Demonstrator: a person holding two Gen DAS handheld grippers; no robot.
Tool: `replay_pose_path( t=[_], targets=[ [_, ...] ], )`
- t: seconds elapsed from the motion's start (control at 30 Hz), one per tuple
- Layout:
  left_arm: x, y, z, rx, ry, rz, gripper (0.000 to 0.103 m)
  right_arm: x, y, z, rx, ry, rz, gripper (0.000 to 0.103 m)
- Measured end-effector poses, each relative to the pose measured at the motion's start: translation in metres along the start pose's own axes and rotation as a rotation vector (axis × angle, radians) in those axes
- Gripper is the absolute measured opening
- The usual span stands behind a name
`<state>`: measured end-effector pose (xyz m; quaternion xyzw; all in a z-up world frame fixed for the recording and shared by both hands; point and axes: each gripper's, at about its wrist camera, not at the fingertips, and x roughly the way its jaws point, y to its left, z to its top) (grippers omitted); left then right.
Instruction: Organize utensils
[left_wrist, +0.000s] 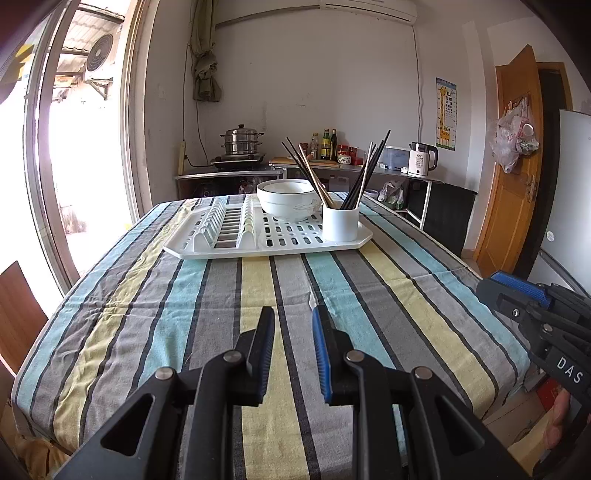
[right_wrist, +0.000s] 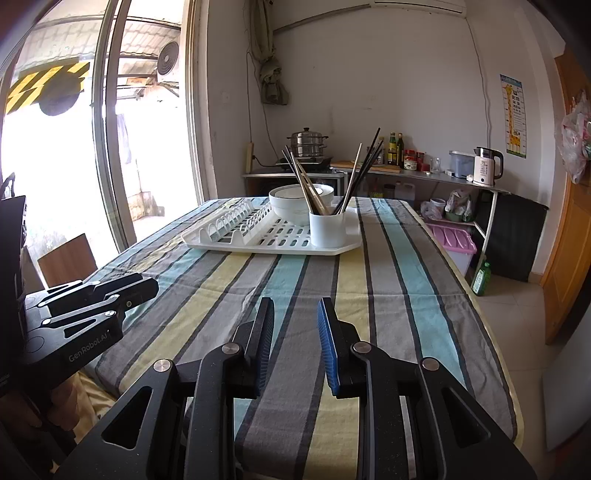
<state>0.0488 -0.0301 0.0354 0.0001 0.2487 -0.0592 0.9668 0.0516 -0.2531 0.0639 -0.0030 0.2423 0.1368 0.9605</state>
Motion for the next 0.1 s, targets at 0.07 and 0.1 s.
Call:
replay_pose_path(
  t=[0.07,0.1],
  targets=[
    [-0.0008,0.0010,0.0000,-0.001,-0.006,0.002,0.022,-0.0008,0.0001,0.0004,-0.001,-0.003,-0.002,0.025],
    [-0.0010,0.0015,0.0004,-0.002,-0.007,0.002,0.022,-0.0007,-0.0004,0.0005,-0.001,-0.003,-0.003,0.025]
  ],
)
